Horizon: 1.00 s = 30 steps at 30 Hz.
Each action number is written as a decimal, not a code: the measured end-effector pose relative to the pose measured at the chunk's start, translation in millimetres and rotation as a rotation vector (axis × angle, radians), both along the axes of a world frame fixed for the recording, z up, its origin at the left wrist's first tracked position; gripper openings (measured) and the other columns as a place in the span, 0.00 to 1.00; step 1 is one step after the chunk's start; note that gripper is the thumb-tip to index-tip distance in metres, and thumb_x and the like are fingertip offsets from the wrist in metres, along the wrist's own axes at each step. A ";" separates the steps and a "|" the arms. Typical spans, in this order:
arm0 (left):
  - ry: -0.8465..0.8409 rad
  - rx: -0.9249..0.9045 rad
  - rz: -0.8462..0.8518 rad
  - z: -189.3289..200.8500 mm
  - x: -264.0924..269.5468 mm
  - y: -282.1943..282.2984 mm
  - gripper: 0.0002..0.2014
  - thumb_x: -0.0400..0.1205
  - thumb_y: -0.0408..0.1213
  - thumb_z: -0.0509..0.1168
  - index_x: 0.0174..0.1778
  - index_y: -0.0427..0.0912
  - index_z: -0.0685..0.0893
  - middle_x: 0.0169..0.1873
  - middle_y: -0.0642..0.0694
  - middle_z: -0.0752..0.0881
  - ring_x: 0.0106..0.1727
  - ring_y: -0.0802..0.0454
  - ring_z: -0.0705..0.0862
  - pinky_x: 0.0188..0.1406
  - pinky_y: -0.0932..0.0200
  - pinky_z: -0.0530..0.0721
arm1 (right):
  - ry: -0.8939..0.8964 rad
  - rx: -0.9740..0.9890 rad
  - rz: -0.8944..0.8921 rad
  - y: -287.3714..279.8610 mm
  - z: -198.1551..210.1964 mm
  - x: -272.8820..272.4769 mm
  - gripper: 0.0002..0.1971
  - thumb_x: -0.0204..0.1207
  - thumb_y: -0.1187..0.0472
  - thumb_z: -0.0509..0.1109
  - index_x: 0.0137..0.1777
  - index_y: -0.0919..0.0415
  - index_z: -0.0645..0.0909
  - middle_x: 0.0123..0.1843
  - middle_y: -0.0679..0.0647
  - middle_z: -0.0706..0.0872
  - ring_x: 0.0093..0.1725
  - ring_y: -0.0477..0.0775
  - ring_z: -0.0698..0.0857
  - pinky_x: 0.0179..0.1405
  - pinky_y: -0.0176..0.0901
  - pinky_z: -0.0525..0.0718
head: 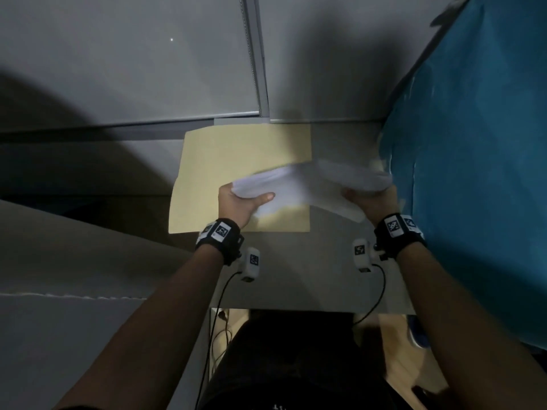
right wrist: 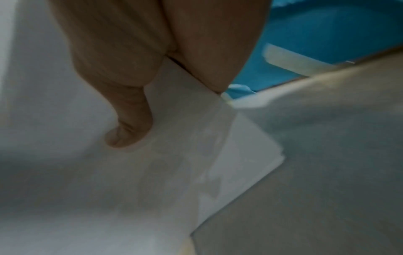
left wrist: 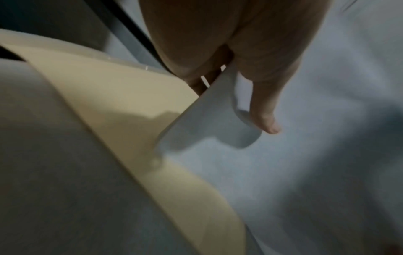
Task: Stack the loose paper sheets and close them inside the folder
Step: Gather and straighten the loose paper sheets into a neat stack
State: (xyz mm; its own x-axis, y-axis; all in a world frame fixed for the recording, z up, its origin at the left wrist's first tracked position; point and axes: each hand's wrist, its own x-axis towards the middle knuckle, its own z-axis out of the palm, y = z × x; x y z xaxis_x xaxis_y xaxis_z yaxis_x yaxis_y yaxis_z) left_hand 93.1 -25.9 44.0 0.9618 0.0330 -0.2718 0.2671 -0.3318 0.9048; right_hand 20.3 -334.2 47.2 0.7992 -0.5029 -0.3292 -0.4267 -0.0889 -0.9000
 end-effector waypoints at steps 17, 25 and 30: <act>-0.376 0.807 -0.723 132.1 -1.4 -39.3 0.36 0.69 0.61 0.84 0.74 0.57 0.86 0.48 0.47 0.96 0.54 0.40 0.91 0.53 0.48 0.88 | -0.079 -0.368 0.507 9.4 93.7 -2.7 0.22 0.68 0.61 0.85 0.18 0.51 0.78 0.19 0.41 0.75 0.21 0.34 0.71 0.24 0.36 0.70; -0.187 0.200 -0.335 98.9 -5.8 -11.5 0.28 0.70 0.44 0.89 0.15 0.55 0.76 0.21 0.62 0.65 0.16 0.57 0.79 0.23 0.63 0.71 | -0.195 0.105 0.217 -1.9 102.3 -20.0 0.18 0.64 0.60 0.88 0.52 0.66 0.92 0.48 0.60 0.95 0.49 0.62 0.94 0.51 0.56 0.92; -0.238 -0.101 -0.235 109.2 -16.3 -29.9 0.13 0.70 0.35 0.89 0.45 0.37 0.95 0.43 0.53 0.97 0.45 0.56 0.97 0.46 0.59 0.94 | -0.327 0.173 0.169 40.5 98.6 -6.3 0.30 0.63 0.68 0.88 0.65 0.64 0.84 0.61 0.55 0.91 0.62 0.56 0.90 0.56 0.59 0.91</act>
